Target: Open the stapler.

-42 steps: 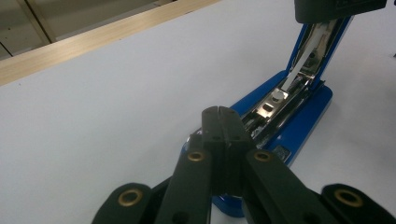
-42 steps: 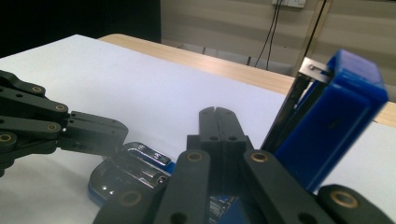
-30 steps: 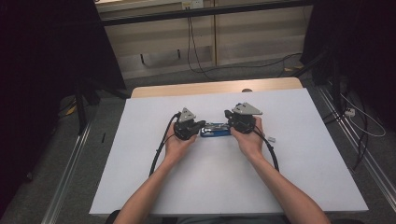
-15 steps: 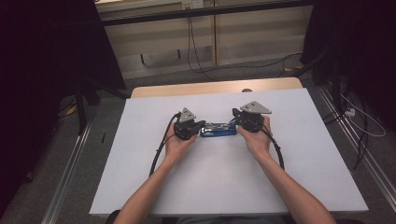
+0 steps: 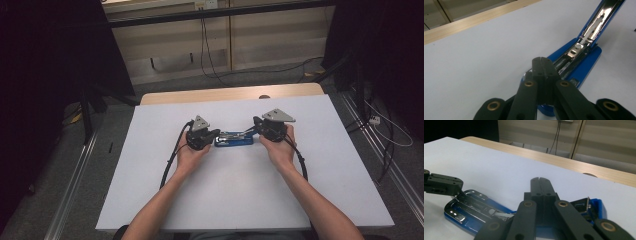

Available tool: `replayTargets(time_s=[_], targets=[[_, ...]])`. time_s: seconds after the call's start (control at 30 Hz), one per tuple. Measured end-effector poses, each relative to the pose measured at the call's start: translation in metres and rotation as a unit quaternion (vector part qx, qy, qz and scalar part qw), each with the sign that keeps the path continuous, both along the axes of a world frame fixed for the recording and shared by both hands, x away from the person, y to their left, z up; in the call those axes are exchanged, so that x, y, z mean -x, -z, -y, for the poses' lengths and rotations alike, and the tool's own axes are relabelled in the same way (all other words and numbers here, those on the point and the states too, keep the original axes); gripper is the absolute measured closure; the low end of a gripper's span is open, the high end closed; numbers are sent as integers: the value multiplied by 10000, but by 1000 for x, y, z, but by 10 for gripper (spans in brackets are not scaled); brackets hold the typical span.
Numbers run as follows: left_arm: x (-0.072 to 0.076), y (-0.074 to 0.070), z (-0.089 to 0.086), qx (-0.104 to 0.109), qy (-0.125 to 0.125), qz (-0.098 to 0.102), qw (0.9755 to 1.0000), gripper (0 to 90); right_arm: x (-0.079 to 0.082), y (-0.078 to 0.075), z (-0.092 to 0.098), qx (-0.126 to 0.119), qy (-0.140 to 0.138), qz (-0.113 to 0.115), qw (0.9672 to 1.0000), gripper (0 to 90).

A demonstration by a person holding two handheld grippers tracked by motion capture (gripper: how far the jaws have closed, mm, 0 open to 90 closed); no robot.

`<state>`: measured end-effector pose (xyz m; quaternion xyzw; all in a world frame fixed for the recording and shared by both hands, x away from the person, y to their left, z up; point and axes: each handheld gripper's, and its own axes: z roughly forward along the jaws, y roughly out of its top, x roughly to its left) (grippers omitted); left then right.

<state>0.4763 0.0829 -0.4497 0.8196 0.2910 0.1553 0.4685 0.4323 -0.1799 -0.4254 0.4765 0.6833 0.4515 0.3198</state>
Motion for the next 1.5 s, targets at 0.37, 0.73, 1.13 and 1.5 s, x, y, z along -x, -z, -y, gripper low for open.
replayTargets(time_s=[0.37,0.73,1.13,1.5], targets=[[0,0,0,45,-25,-41,10000,900,2,1,12,48,55,-45,10000,900],[0,0,0,27,-30,-24,10000,900,7,1,27,153,15,-141,9998,900],[1,0,0,45,-49,-41,10000,900,12,7,32,194,-51,-177,9996,900],[0,0,0,41,-33,-27,10000,900,15,12,38,228,-30,-274,9994,900]])
